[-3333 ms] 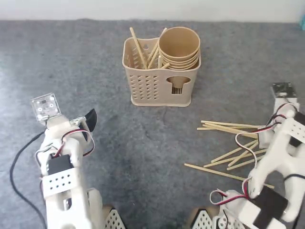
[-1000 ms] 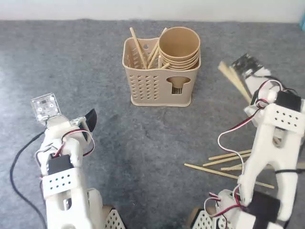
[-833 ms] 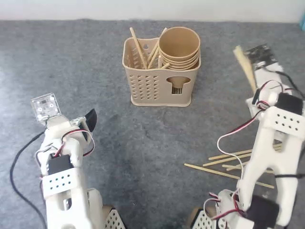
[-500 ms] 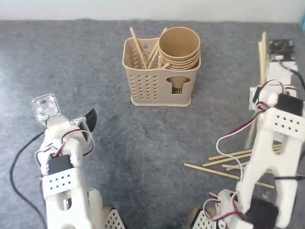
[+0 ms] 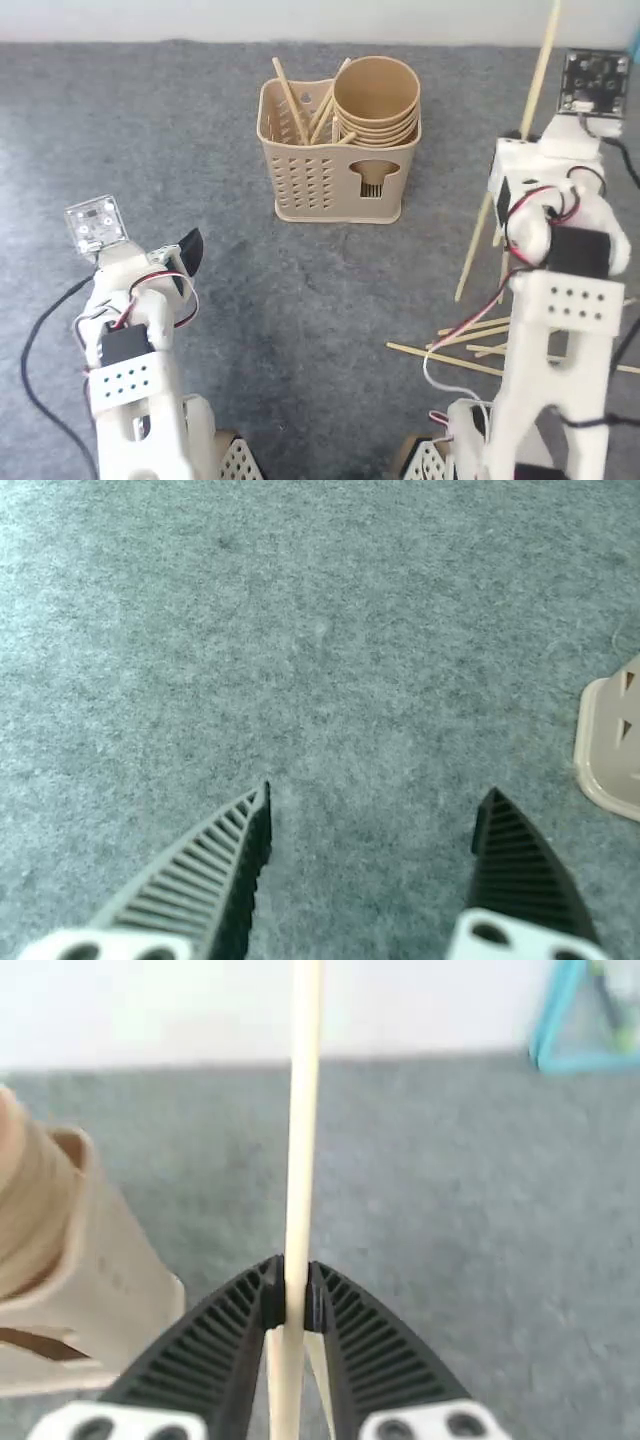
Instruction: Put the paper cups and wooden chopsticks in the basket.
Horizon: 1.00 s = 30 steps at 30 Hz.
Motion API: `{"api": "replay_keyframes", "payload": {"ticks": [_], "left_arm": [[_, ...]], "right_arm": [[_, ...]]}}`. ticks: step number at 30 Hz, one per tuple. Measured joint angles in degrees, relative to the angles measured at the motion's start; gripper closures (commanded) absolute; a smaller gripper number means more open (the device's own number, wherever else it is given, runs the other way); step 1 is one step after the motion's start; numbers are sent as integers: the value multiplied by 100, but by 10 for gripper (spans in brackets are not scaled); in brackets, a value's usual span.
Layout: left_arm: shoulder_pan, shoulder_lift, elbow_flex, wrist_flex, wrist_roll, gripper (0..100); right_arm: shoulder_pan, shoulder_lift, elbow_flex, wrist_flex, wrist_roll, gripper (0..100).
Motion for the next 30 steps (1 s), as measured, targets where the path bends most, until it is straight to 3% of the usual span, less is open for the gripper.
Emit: {"api": "replay_keyframes", "payload": {"ticks": [13,19,24,30], "left_arm": [[0,0,0,0,0,692],[0,0,0,0,0,692],[0,0,0,0,0,692],[0,0,0,0,0,692]], "right_arm": [[-870,-1336,0,-624,-220,991],[-1284,-1477,0,-1196,-677,991],[-1855,-1486,97,-2066,-782,991],[-2620,-1486,1081,-4079,-782,990]]}}
